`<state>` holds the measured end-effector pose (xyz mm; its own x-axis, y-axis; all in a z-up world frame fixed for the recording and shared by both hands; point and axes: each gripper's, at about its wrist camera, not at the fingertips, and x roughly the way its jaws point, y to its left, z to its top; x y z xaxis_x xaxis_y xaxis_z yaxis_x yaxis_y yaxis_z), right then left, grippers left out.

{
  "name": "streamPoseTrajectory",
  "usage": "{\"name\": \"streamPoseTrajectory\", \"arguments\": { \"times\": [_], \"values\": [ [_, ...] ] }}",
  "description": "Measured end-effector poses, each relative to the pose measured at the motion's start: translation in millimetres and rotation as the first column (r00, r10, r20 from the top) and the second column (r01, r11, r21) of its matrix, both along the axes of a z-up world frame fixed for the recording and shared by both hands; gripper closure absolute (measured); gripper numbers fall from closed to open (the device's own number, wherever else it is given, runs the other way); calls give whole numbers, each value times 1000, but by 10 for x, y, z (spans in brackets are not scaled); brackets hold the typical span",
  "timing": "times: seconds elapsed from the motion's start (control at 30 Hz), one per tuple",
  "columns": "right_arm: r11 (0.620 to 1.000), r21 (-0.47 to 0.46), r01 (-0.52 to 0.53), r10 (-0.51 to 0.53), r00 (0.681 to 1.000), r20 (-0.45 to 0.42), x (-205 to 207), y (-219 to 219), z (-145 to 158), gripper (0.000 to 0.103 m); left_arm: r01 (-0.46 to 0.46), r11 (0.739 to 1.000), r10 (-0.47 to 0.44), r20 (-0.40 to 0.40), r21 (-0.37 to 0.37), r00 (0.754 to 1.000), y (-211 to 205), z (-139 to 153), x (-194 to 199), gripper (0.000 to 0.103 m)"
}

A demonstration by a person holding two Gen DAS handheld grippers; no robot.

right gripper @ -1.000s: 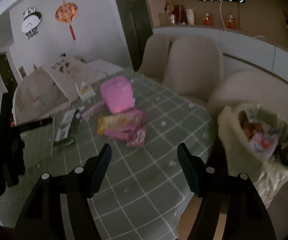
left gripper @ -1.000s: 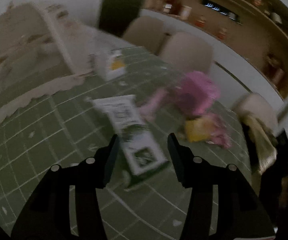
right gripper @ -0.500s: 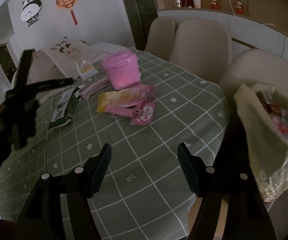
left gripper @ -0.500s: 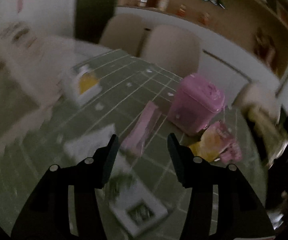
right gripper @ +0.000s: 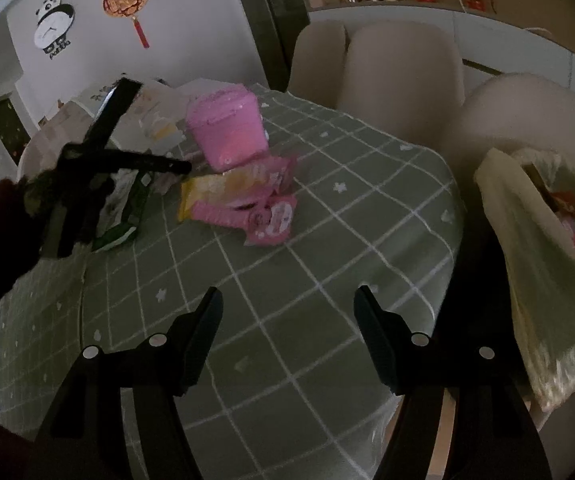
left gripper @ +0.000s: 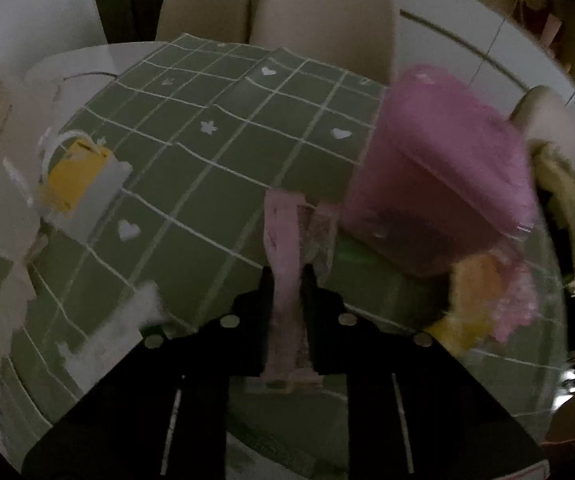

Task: Collect trash
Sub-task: 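Grasp the pink paper strip with the left tool while the right tool grasps the pink lollipop packet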

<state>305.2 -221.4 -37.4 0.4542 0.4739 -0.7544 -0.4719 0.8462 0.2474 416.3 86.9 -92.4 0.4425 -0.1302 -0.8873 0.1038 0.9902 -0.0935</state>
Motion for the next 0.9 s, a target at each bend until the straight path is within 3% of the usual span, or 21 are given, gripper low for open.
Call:
{"name": "streamPoseTrajectory", "arguments": {
  "times": [0.17,0.33,0.5,0.63,0.77,0.83,0.9],
  "values": [
    [999,18,-33,32,999,25,290,123,-1,39,-36,995,36,6,-90,999,-142,187,-509,90],
    [991,51,-122,124,992,-25,692,362,-116,39,-91,979,98,27,-183,995,-330,324,-1098,90],
    [979,24,-203,204,978,-40,834,622,-235,39,-224,956,233,29,-187,972,-364,278,-1604,89],
    [966,74,-248,255,962,-101,720,693,-292,39,-304,930,312,8,-208,950,-267,215,-1854,89],
    [928,172,-331,356,924,-142,399,661,-237,39,-350,911,353,-29,-218,935,-163,138,-1956,89],
    [922,154,-354,373,921,-114,231,620,-170,39,-353,911,355,-29,-212,934,-171,124,-1965,89],
    [939,89,-333,339,938,-68,134,596,-114,39,-351,911,353,-31,-217,935,-202,106,-1969,89]
  ]
}}
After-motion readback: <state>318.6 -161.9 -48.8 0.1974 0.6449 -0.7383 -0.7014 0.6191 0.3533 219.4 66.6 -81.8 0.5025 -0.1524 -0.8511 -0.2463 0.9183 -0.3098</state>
